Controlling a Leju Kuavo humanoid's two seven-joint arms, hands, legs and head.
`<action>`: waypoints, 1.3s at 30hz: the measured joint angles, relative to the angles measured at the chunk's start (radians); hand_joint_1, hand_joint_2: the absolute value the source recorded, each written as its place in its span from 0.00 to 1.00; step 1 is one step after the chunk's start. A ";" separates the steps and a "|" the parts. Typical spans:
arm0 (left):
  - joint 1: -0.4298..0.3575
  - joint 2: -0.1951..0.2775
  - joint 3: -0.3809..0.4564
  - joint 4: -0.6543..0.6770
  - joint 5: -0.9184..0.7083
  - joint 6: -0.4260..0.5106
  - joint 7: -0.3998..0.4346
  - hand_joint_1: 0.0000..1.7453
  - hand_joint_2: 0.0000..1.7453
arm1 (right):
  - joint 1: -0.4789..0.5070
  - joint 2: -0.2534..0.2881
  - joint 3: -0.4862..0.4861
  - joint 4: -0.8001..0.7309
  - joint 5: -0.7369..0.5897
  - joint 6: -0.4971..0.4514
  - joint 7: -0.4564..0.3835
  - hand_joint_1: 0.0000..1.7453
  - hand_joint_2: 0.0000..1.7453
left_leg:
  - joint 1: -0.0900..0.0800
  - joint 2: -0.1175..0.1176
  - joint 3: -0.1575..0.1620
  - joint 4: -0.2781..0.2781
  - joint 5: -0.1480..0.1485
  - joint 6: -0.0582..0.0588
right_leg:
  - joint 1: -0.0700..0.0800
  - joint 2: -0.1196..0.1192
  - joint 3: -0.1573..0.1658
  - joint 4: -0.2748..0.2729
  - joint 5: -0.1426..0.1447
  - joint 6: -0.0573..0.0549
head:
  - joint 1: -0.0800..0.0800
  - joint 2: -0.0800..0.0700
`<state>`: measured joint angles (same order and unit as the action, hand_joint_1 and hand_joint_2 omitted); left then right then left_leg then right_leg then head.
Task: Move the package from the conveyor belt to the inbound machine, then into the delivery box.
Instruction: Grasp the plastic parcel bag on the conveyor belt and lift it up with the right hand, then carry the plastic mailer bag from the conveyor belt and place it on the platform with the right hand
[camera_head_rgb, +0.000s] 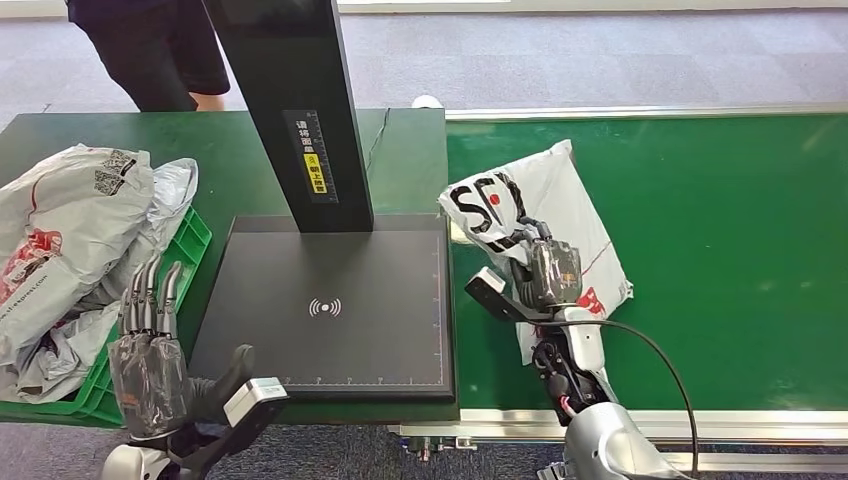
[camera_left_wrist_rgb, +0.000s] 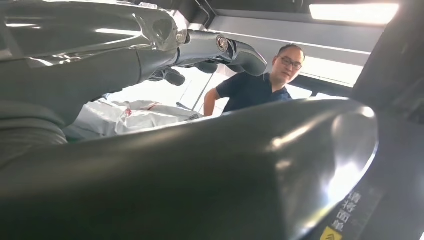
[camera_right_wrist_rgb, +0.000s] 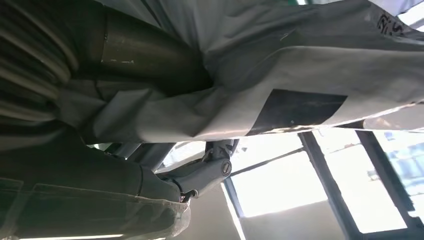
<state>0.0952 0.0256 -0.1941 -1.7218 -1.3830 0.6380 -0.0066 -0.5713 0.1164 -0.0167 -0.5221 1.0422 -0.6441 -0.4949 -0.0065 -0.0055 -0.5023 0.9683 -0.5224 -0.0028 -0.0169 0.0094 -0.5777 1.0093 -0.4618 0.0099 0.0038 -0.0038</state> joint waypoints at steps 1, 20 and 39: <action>-0.006 -0.002 0.000 0.003 0.001 0.001 0.000 0.00 0.00 | 0.014 0.004 0.020 -0.028 -0.010 0.007 -0.002 1.00 1.00 | 0.000 0.000 0.000 0.000 0.000 0.000 | 0.000 0.000 0.000 0.000 0.000 0.000 | 0.000 0.000; -0.076 -0.023 0.039 0.058 0.043 -0.021 -0.027 0.00 0.00 | 0.096 0.043 0.427 -0.277 -0.182 0.188 -0.161 1.00 1.00 | 0.000 0.000 -0.001 0.000 0.000 0.000 | 0.000 0.000 0.000 0.000 0.000 0.000 | 0.000 0.000; -0.045 -0.016 0.049 0.041 0.044 -0.020 -0.033 0.00 0.00 | 0.131 0.012 0.662 -0.427 -0.261 0.100 -0.198 1.00 1.00 | 0.000 0.001 0.000 0.000 0.000 0.000 | 0.000 0.001 -0.001 0.000 0.000 0.000 | 0.000 0.000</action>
<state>0.0499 0.0097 -0.1450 -1.6807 -1.3388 0.6182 -0.0393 -0.4406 0.1288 0.6457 -0.9487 0.7810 -0.5445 -0.6932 -0.0064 -0.0049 -0.5027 0.9680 -0.5224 -0.0030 -0.0167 0.0100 -0.5783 1.0095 -0.4619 0.0096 0.0037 -0.0038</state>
